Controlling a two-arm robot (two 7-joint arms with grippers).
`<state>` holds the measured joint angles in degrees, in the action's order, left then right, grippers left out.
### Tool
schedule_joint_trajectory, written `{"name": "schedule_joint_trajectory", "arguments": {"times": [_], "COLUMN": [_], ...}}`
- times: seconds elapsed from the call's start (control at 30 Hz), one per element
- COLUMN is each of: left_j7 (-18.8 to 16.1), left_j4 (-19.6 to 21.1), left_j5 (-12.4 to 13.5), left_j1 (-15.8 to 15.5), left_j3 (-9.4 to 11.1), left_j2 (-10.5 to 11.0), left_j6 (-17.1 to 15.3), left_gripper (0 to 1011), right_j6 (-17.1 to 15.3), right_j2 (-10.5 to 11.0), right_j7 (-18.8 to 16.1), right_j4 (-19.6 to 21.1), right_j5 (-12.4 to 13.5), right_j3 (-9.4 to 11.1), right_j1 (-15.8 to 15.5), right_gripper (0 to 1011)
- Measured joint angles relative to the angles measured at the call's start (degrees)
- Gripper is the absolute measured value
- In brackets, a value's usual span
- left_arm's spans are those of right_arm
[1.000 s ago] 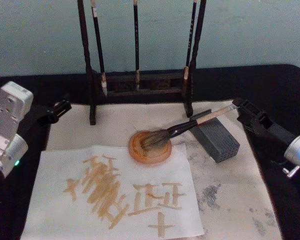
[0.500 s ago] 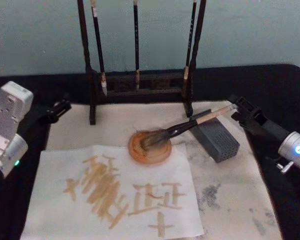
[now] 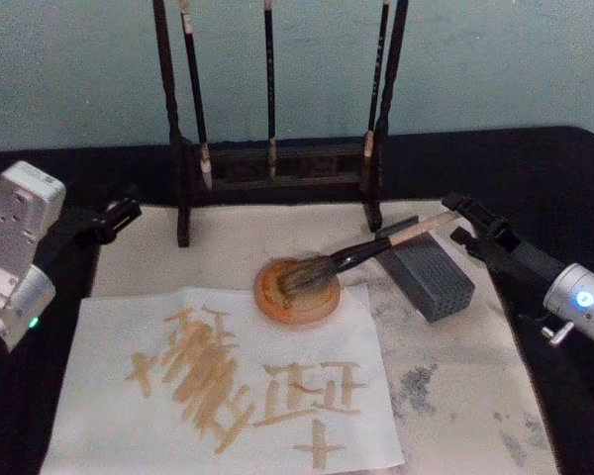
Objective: Pick up the brush from the inkstone, write on the paper, then place the brush back to its original position.
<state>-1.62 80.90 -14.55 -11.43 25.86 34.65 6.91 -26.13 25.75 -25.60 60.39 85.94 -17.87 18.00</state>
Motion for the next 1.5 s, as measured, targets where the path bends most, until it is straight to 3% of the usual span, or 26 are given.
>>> {"name": "schedule_joint_trajectory", "arguments": {"times": [0.8, 0.97, 1.37, 1.47, 1.5], "left_j7": [0.00, 0.00, 0.00, 0.00, 0.00], "left_j4": [0.00, 0.00, 0.00, 0.00, 0.00], "left_j5": [0.00, 0.00, 0.00, 0.00, 0.00], "left_j1": [0.00, 0.00, 0.00, 0.00, 0.00], "left_j3": [0.00, 0.00, 0.00, 0.00, 0.00], "left_j2": [0.00, 0.00, 0.00, 0.00, 0.00], "left_j6": [0.00, 0.00, 0.00, 0.00, 0.00], "left_gripper": [1002, 1002, 1000, 1002, 1002], "right_j6": [0.13, 0.13, 0.13, 0.13, 0.13], "right_j2": [-0.03, -0.04, -0.03, -0.03, -0.04], "right_j7": [0.14, 0.14, 0.14, 0.14, 0.14], "right_j4": [0.15, 0.17, 0.17, 0.16, 0.16], "right_j5": [-0.06, -0.07, -0.07, -0.07, -0.07], "right_j3": [0.30, 0.32, 0.34, 0.34, 0.34], "right_j1": [-0.11, -0.12, -0.12, -0.12, -0.12], "right_gripper": [985, 894, 492, 435, 364]}}
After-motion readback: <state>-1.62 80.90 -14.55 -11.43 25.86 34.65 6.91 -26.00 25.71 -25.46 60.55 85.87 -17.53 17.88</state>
